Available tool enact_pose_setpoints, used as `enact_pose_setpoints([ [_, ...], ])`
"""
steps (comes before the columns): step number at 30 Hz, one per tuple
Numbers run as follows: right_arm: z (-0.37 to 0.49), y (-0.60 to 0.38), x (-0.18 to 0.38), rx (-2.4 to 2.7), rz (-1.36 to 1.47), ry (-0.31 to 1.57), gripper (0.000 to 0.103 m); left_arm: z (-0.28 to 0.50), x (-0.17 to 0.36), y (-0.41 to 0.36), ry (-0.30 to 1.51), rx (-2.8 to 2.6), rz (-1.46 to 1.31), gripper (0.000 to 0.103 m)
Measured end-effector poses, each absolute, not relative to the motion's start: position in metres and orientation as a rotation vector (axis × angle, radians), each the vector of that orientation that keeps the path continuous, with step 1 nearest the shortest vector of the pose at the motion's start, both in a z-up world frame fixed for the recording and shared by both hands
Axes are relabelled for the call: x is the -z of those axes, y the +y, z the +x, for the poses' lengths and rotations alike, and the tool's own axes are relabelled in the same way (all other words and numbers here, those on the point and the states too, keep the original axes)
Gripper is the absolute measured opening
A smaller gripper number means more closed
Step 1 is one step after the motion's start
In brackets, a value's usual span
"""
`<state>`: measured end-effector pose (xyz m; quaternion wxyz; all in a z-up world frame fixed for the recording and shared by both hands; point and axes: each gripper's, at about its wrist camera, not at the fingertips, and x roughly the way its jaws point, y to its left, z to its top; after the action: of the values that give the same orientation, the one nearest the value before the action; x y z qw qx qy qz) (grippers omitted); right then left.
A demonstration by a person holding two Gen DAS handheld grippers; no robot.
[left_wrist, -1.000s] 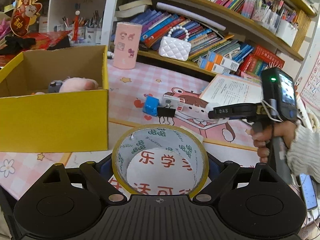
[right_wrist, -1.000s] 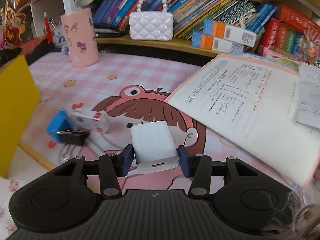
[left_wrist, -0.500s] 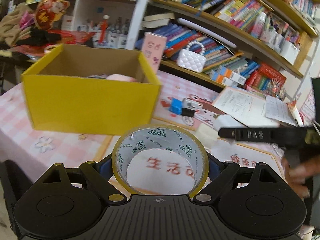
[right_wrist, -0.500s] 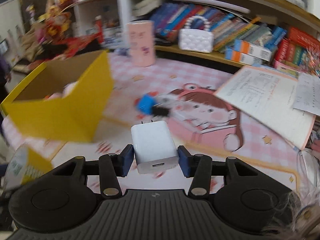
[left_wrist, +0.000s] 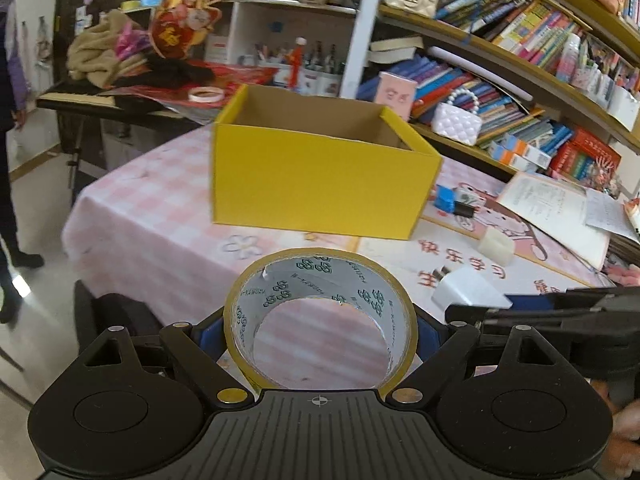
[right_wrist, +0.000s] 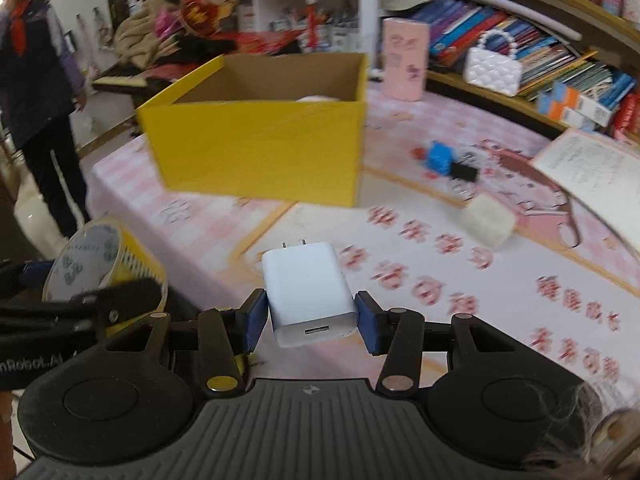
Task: Organize objects
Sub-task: 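Carry the tape roll with the left tool while the right carries the charger over the box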
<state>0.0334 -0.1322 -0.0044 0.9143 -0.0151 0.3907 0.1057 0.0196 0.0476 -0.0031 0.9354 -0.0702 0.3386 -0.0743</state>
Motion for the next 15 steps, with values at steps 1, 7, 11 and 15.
enact_pose_setpoints([
  [1,0.031,-0.126,0.005,-0.224,-0.029,0.807,0.045,0.017,0.003,0.052,0.689,0.147,-0.144,0.089],
  [7,0.018,-0.101,0.001,-0.233,-0.013,0.795,0.045,0.003,-0.006,0.073,0.651,0.138,-0.129,0.089],
  [11,0.02,-0.095,-0.008,-0.219,-0.01,0.775,0.045,0.0,-0.014,0.083,0.621,0.145,-0.122,0.089],
  [15,0.025,-0.091,-0.02,-0.209,-0.019,0.75,0.045,0.005,-0.023,0.087,0.593,0.156,-0.115,0.089],
])
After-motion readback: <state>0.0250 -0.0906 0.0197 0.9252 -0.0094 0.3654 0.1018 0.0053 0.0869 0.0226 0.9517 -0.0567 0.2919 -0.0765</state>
